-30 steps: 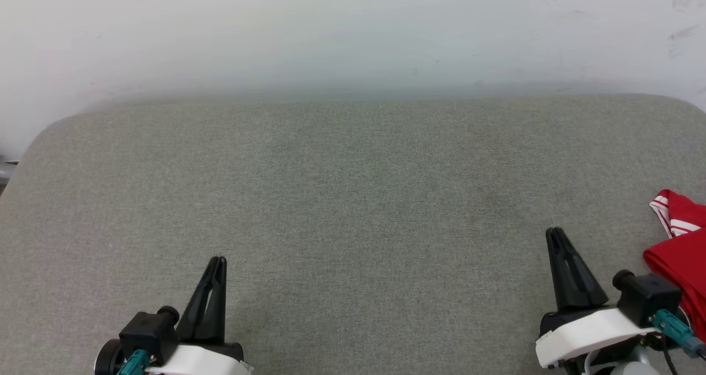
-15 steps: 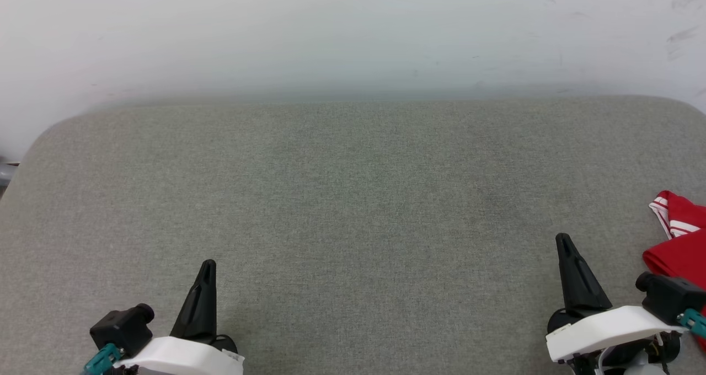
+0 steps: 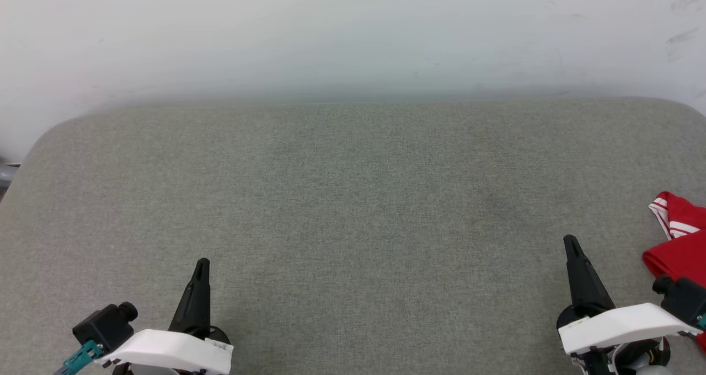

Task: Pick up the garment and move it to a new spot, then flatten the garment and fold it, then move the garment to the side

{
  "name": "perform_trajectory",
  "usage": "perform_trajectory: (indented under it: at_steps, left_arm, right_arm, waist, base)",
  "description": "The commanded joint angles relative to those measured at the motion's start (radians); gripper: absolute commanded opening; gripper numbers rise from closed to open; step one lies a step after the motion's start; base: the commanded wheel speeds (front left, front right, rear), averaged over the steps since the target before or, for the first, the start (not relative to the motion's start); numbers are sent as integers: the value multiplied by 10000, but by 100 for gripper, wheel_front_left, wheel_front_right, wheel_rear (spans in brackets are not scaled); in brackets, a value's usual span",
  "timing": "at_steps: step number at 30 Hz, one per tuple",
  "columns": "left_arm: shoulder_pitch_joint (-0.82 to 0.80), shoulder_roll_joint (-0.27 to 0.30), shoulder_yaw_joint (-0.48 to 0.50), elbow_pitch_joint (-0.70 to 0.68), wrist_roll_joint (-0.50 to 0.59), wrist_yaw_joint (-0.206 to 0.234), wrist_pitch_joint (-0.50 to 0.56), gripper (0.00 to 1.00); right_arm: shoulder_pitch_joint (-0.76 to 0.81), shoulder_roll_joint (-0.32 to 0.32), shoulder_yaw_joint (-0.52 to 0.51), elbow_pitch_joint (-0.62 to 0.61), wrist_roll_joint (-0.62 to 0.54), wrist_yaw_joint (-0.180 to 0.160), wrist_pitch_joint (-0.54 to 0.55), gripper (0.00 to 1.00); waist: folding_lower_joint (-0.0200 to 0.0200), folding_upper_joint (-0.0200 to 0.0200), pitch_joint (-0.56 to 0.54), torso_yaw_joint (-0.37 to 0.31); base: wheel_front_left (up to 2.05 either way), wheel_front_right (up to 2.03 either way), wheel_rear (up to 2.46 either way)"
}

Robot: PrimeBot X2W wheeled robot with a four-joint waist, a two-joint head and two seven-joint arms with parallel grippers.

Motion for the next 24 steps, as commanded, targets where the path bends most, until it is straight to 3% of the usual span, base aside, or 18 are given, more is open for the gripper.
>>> perform_trajectory:
  at_steps: [1,24]
  left_arm:
    - [-286,29,50,-82,-282,-27,59,0]
    - [-604,0,291,258,-3220,-47,802,0]
  right_arm:
    - [-301,-74,-32,-95,300,-2,58,0]
    - [-439,-93,-269,132,3235,-3,700,0]
  waist:
    - [-1,0,-3,0]
    - [-1,0,-66,10]
  base:
    - [0,0,0]
    - [0,0,0]
